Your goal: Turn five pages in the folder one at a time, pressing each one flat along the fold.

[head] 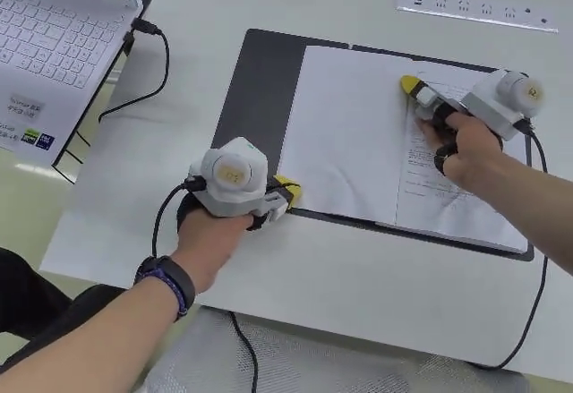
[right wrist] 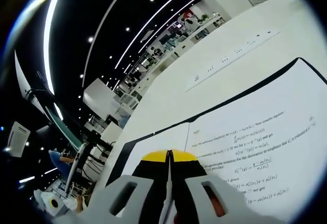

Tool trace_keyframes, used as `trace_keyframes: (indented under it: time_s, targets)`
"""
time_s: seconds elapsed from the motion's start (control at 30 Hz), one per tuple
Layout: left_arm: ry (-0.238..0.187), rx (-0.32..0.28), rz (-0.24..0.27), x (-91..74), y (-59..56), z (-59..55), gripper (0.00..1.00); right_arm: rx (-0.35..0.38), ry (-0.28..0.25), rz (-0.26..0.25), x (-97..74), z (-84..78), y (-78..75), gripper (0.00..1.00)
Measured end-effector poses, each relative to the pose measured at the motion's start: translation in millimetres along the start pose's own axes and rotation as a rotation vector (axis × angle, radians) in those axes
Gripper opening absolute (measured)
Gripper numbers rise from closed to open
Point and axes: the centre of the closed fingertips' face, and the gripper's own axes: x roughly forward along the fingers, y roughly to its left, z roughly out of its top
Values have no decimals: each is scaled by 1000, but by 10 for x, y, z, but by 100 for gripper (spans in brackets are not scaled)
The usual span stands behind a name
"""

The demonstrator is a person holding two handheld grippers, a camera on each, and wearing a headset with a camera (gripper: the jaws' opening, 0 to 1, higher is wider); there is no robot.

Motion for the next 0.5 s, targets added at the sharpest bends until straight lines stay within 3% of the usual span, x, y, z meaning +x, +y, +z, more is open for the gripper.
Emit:
trace_keyframes:
  time_s: [0.2,0.5]
  targets:
    - [-13,-5,1,1,8,-3,0,-3,1,7,-160,-132,124,0]
    - [-21,-14,-6,0,8,-1,0,-11,7,8,-267,-227,177,0]
